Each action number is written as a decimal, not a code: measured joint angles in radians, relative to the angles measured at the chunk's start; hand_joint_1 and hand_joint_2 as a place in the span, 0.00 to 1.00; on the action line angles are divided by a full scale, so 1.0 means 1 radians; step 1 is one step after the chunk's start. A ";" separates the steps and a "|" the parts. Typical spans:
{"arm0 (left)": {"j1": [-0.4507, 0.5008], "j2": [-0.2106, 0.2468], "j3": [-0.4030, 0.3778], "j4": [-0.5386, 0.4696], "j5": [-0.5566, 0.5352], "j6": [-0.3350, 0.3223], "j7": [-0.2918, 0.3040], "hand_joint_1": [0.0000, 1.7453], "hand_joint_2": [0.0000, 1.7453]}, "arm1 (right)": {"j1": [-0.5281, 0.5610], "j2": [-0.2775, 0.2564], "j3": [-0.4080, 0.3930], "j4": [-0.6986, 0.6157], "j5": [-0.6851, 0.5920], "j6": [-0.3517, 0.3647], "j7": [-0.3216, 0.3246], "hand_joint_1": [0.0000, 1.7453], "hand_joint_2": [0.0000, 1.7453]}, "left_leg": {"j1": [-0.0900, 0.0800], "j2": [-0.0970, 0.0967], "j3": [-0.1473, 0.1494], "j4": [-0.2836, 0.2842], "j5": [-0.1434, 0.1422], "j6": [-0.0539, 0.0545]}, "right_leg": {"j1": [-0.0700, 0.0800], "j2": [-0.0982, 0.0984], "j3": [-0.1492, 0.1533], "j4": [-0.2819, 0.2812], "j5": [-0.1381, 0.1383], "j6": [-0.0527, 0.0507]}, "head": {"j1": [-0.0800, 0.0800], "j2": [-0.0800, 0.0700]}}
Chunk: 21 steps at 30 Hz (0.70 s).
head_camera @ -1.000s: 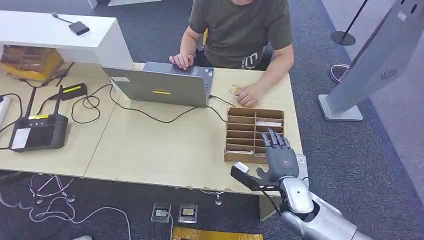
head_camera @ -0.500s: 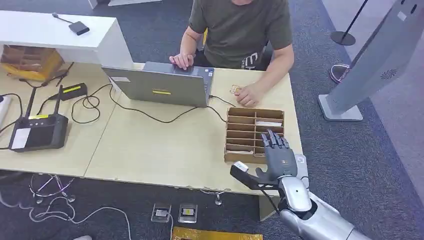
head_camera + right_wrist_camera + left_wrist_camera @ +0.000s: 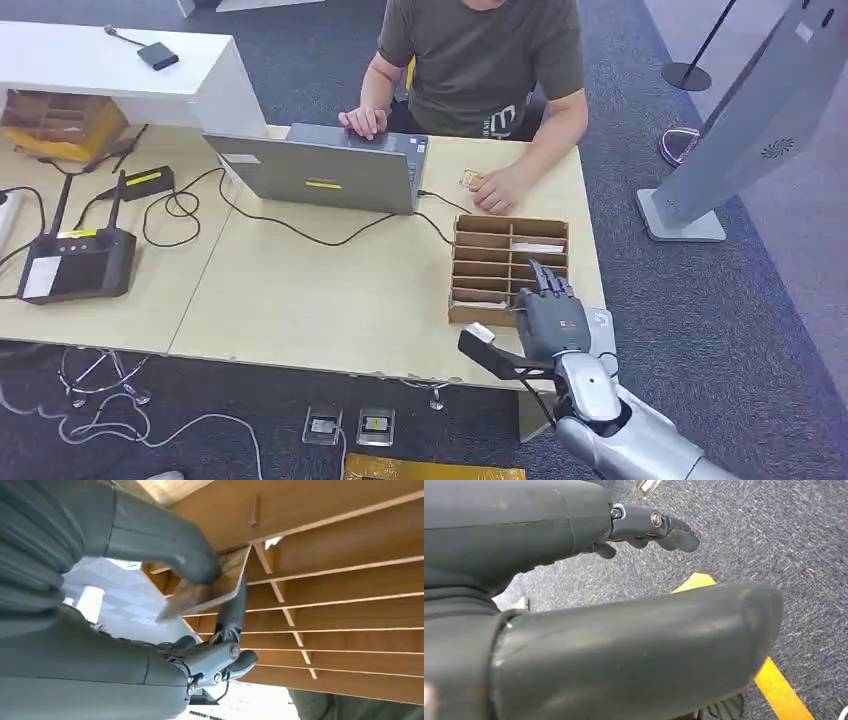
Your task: Pass the card to the sensor for recognition and then transmit it.
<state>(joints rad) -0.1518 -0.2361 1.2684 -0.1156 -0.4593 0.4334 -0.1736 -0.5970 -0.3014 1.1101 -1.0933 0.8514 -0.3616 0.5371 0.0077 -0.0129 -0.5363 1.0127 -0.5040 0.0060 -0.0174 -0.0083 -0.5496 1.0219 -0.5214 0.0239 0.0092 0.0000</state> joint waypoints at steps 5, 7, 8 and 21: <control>0.000 0.000 0.000 0.000 -0.004 0.008 0.000 0.00 0.00 | -0.004 0.011 0.001 0.007 -0.018 -0.001 -0.018 1.00 1.00 | 0.000 0.000 0.000 0.000 0.000 0.000 | 0.000 0.000 0.000 0.000 0.000 0.000 | 0.000 0.000; 0.000 0.000 0.000 0.000 -0.008 0.010 0.000 0.00 0.00 | -0.006 0.016 0.002 0.011 -0.029 -0.002 -0.029 1.00 1.00 | 0.000 0.000 0.000 0.000 0.000 0.000 | 0.000 0.000 0.000 0.000 0.000 0.000 | 0.000 0.000; 0.000 0.000 0.000 0.000 -0.009 0.010 0.000 0.00 0.00 | -0.007 0.017 0.002 0.014 -0.032 -0.003 -0.033 1.00 1.00 | 0.000 0.000 0.000 0.000 0.000 0.000 | 0.000 0.000 0.000 0.000 0.000 0.000 | 0.000 0.000; 0.000 0.000 0.000 0.000 -0.021 0.006 0.000 0.00 0.00 | -0.010 0.032 0.016 0.037 -0.033 -0.027 -0.026 1.00 1.00 | 0.000 0.000 0.001 0.000 0.000 0.000 | 0.000 0.001 0.001 0.000 0.000 0.000 | 0.000 0.000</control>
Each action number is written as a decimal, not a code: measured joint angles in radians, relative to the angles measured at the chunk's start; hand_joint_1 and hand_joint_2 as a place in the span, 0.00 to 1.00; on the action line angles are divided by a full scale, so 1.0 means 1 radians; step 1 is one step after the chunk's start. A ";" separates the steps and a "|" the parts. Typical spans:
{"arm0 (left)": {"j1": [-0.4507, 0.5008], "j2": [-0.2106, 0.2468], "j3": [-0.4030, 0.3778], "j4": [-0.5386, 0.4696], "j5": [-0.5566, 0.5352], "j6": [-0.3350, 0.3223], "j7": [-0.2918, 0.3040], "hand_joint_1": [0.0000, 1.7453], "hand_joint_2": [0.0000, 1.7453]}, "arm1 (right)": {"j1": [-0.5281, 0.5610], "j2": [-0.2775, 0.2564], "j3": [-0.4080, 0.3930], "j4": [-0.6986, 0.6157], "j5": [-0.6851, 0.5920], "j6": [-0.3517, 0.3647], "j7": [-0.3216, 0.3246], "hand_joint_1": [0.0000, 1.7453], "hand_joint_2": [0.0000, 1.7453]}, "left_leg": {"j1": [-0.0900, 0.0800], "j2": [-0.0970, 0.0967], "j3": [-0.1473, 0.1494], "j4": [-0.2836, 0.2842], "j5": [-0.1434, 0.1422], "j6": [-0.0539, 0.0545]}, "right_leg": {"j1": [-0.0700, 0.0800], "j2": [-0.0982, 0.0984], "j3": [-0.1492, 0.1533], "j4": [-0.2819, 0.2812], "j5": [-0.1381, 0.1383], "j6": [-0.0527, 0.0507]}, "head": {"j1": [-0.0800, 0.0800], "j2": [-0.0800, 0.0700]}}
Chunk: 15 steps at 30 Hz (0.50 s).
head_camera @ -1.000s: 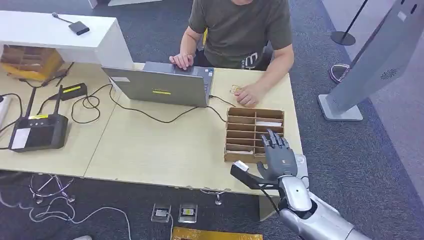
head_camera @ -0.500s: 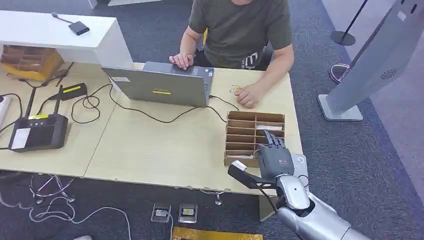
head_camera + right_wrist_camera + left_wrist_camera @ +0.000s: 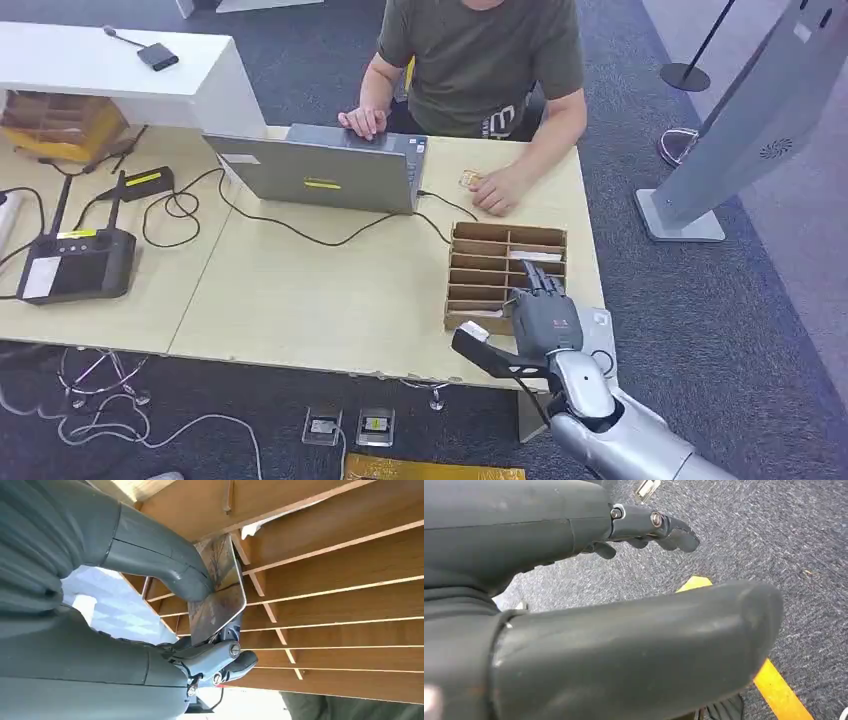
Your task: Pass the card to the sensor for recognition and then transmit it.
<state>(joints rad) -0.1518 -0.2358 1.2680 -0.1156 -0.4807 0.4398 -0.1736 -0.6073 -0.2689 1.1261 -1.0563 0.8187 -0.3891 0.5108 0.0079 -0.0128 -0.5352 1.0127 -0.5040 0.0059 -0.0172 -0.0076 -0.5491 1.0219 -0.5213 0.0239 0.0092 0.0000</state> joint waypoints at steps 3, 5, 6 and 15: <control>0.001 0.001 0.000 0.000 -0.004 -0.010 0.000 0.00 0.00 | -0.004 0.000 0.001 -0.002 0.049 -0.029 0.030 1.00 1.00 | 0.000 0.000 0.000 0.000 0.000 0.000 | 0.000 0.000 0.000 0.000 0.000 0.000 | 0.000 0.000; 0.001 0.002 0.000 0.000 -0.012 -0.014 0.000 0.00 0.00 | -0.017 -0.001 -0.004 -0.020 0.093 -0.045 0.050 1.00 1.00 | 0.000 0.000 0.000 0.000 0.000 0.000 | 0.000 0.000 0.000 0.000 0.000 0.000 | 0.000 0.000; 0.001 0.002 0.000 0.000 -0.019 -0.019 0.000 0.00 0.00 | -0.025 -0.003 -0.008 -0.034 0.126 -0.054 0.062 1.00 1.00 | 0.000 0.000 0.000 0.000 0.000 0.000 | 0.000 0.000 0.000 0.000 0.000 0.000 | 0.000 0.000; 0.003 0.011 0.000 0.000 -0.068 -0.055 0.000 0.00 0.00 | -0.114 -0.052 -0.112 -0.284 0.365 -0.009 0.128 1.00 1.00 | 0.000 0.000 0.000 0.000 0.000 0.000 | 0.000 0.000 0.000 0.000 0.000 0.000 | 0.000 0.000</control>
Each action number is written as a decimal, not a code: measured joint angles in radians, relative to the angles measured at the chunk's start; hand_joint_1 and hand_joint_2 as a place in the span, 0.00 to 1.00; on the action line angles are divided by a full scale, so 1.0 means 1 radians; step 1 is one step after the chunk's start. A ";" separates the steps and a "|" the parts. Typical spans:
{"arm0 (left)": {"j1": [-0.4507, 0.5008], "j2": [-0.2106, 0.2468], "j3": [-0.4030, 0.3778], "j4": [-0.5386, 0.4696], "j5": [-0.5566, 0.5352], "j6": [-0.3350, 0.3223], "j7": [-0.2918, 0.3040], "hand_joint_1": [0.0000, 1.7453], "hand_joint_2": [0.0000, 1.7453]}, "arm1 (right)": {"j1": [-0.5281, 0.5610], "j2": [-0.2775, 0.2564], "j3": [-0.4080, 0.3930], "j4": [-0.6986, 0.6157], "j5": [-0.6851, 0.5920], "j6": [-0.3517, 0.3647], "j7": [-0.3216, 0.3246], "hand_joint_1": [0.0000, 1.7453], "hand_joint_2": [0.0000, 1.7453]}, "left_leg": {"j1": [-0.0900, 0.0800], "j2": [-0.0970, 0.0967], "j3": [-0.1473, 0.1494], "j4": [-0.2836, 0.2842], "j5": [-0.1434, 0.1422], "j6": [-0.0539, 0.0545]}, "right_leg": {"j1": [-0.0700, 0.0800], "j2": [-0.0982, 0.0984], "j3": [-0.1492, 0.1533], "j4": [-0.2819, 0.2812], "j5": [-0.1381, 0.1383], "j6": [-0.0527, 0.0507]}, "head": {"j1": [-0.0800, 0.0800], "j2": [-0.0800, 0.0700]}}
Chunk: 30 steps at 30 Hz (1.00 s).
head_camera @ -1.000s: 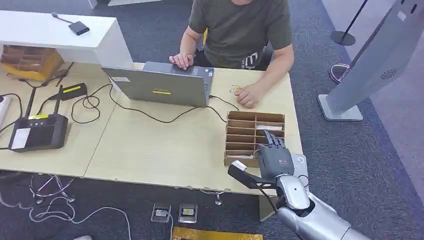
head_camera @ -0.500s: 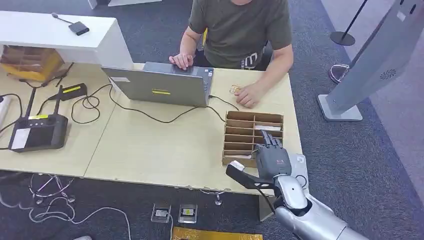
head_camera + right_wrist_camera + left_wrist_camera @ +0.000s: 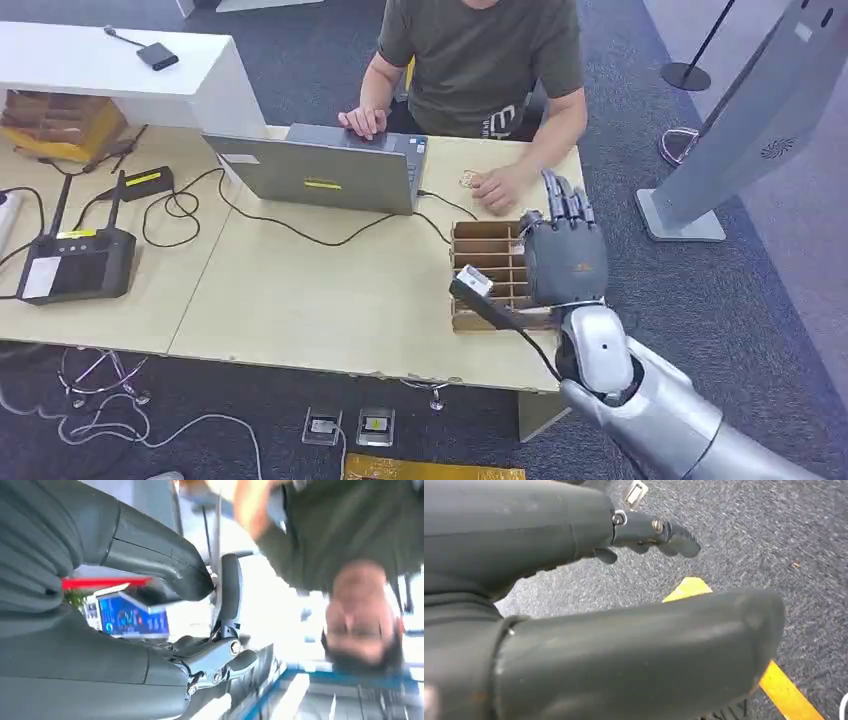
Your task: Pass the card to the sensor for recognition and then transmit it.
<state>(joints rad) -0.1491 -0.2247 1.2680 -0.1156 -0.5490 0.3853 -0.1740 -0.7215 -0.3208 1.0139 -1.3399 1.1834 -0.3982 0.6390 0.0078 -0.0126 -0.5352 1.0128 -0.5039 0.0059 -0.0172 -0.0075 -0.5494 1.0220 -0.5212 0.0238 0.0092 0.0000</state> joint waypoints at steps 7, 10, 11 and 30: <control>0.001 0.006 0.000 0.000 -0.034 -0.022 0.000 0.00 0.00 | -0.019 -0.019 -0.081 -0.151 0.067 0.099 0.009 1.00 1.00 | 0.000 0.000 0.000 0.000 0.000 0.000 | 0.000 0.000 0.000 0.000 0.000 0.000 | 0.000 0.000; 0.001 0.009 0.000 0.000 -0.045 -0.030 0.000 0.00 0.00 | -0.021 -0.019 -0.094 -0.170 0.067 0.132 0.002 1.00 1.00 | 0.000 0.000 0.000 0.000 0.000 0.000 | 0.000 0.000 0.000 0.000 0.000 0.000 | 0.000 0.000; 0.001 0.009 0.000 0.000 -0.048 -0.032 0.000 0.00 0.00 | -0.021 -0.019 -0.095 -0.170 0.061 0.139 0.000 1.00 1.00 | 0.000 0.000 0.000 0.000 0.000 0.000 | 0.000 0.000 0.000 0.000 0.000 0.000 | 0.000 0.000; -0.001 0.018 0.000 0.000 -0.034 0.003 0.033 0.00 0.00 | -0.065 0.078 -0.049 0.043 -0.037 0.159 -0.088 1.00 1.00 | 0.000 -0.001 -0.002 0.000 0.000 0.000 | 0.000 -0.001 0.000 0.001 0.000 0.000 | 0.000 0.000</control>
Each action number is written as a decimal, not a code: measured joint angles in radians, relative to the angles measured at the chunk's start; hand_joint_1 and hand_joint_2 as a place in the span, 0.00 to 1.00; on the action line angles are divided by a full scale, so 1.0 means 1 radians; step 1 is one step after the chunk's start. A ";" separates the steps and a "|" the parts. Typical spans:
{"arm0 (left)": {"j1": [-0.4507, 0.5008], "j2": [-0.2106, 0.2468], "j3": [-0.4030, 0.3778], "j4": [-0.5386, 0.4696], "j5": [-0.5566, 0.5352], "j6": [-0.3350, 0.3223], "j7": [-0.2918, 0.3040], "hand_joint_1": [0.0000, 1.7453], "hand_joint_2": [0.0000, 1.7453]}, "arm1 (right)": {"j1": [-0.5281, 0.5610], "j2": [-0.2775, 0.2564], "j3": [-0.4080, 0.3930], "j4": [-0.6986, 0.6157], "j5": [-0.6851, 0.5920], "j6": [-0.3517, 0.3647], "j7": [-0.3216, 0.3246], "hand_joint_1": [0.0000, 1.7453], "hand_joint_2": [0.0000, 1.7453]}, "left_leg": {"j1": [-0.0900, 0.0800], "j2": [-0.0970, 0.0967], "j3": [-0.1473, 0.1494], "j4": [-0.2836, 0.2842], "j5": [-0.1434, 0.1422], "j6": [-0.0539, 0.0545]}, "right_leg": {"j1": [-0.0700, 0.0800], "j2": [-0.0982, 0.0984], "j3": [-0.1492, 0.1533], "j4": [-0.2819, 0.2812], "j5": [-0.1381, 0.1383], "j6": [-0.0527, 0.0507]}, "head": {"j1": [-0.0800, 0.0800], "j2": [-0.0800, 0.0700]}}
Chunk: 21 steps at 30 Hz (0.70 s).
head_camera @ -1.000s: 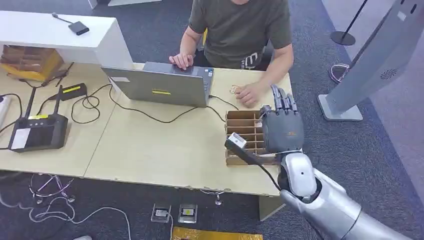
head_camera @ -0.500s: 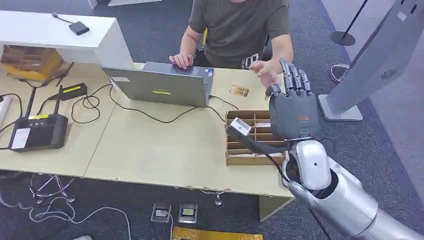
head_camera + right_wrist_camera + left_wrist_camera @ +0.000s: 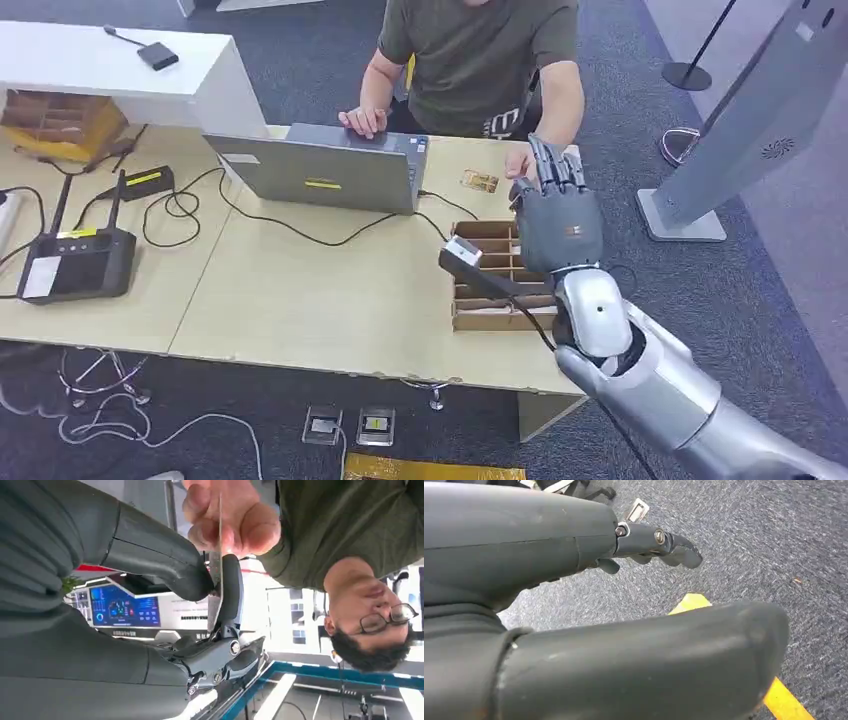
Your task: Pass the card to the sensor for recognition and then transmit it.
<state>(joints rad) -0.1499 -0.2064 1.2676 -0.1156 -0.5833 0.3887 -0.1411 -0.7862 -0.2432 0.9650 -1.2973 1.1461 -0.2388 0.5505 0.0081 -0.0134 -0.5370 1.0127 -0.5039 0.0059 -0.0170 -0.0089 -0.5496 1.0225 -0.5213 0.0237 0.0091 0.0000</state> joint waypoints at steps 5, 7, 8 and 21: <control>0.000 0.000 0.000 0.000 0.018 0.011 0.000 0.00 0.00 | -0.016 0.021 0.008 0.039 -0.014 -0.006 -0.008 0.00 1.00 | 0.000 0.000 -0.001 0.000 0.000 0.000 | 0.000 0.000 0.000 0.000 0.000 0.000 | 0.000 0.000; 0.000 -0.003 0.000 0.000 0.025 0.019 0.000 0.00 0.00 | -0.024 0.028 0.015 0.054 -0.019 -0.012 -0.013 0.00 0.00 | 0.000 0.000 -0.001 0.000 0.000 0.000 | 0.000 0.000 0.000 0.000 0.000 0.000 | 0.000 0.000; 0.000 -0.005 0.000 0.000 0.034 0.026 0.000 0.00 0.00 | -0.032 0.037 0.021 0.069 -0.025 -0.021 -0.017 0.00 0.00 | 0.000 0.000 -0.001 0.000 0.000 0.000 | 0.000 0.000 -0.001 0.000 0.000 0.000 | 0.000 0.000; -0.003 -0.022 0.000 0.000 0.093 0.080 -0.015 0.00 0.00 | -0.200 0.108 0.176 0.279 -0.187 -0.093 -0.005 0.00 0.00 | 0.000 -0.001 0.000 0.000 0.001 -0.001 | 0.000 -0.001 -0.001 0.000 0.000 0.000 | 0.000 0.000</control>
<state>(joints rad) -0.1524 -0.2281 1.2680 -0.1156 -0.4898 0.4688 -0.1564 -0.9858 -0.1350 1.1410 -1.0181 0.9586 -0.3315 0.5452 0.0081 -0.0140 -0.5374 1.0127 -0.5031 0.0050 -0.0169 -0.0097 -0.5504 1.0226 -0.5213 0.0237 0.0092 0.0000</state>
